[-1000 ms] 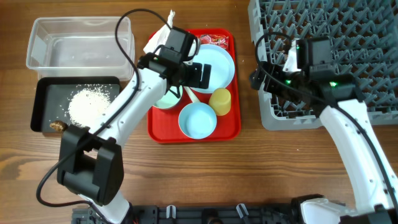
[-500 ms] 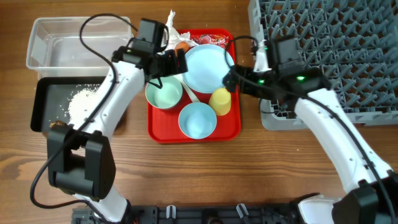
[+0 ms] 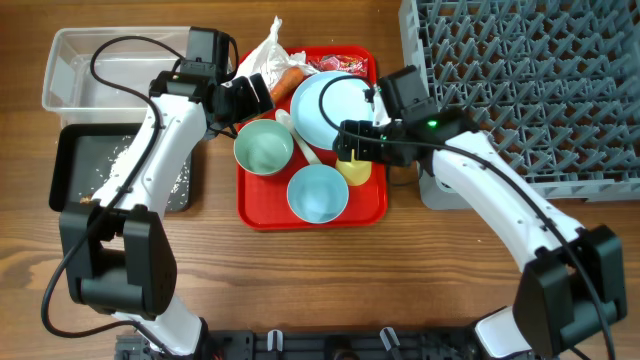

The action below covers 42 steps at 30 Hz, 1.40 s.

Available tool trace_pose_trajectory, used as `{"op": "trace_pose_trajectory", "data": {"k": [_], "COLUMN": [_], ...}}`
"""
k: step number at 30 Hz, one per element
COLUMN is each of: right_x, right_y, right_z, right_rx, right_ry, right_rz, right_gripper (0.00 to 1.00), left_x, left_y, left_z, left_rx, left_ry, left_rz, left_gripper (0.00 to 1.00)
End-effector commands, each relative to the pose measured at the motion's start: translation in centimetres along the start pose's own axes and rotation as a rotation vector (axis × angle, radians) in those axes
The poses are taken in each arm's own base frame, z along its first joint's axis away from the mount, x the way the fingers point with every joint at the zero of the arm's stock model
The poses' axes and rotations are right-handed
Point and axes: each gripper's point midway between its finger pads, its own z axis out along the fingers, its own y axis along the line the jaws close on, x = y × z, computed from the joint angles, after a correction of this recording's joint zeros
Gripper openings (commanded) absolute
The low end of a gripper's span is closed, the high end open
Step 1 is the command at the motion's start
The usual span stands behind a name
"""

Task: Sort waste into correct bins and load items into the dishwasher rack
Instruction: 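Grasp the yellow cup with the right gripper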

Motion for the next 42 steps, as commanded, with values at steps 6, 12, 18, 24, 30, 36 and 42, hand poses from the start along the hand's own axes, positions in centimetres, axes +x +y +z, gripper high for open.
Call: {"op": "trace_pose_trajectory", "data": {"k": [6,12,18,24,30,36,42], "right_x": [0.1,0.2,0.1,0.8,1.2,0.9,1.2], "right_y": [-0.6,-0.5,-1.4,-2.5,-2.7,-2.9,-3.2], "right_z": [0.9,1.0,1.4,3.3,4.2,4.5,5.0], "right_rx": [0.153,0.204,0.255,0.290,0.288,0.297,0.306], "right_ry": [-0.039,-0.066,-0.073,-0.024,0.005,-0.006,0.010], "right_rz": [-0.034,-0.066,-0.069,-0.071,-0.087,-0.102,-0.113], "right_gripper": [0.91,0.91,0.91,0.91,0.89,0.80,0.68], "left_x": [-0.8,-5.0,-6.0,-5.4,-5.2,-4.9,-4.8], "left_y": [-2.1,-2.9,-1.4,-0.6,-0.4,-0.2,-0.1], "left_z": [-1.8,-8.7,-12.2,-11.7,-11.5,-11.3,-11.3], "left_rx": [0.102,0.092,0.013,-0.027,-0.038,-0.046,-0.048], "left_ry": [-0.012,-0.256,-0.371,-0.341,-0.332,-0.319,-0.316], "left_rz": [-0.007,0.058,0.042,0.039,0.038,0.038,0.038], "left_gripper": [0.99,1.00,1.00,1.00,1.00,1.00,1.00]}}
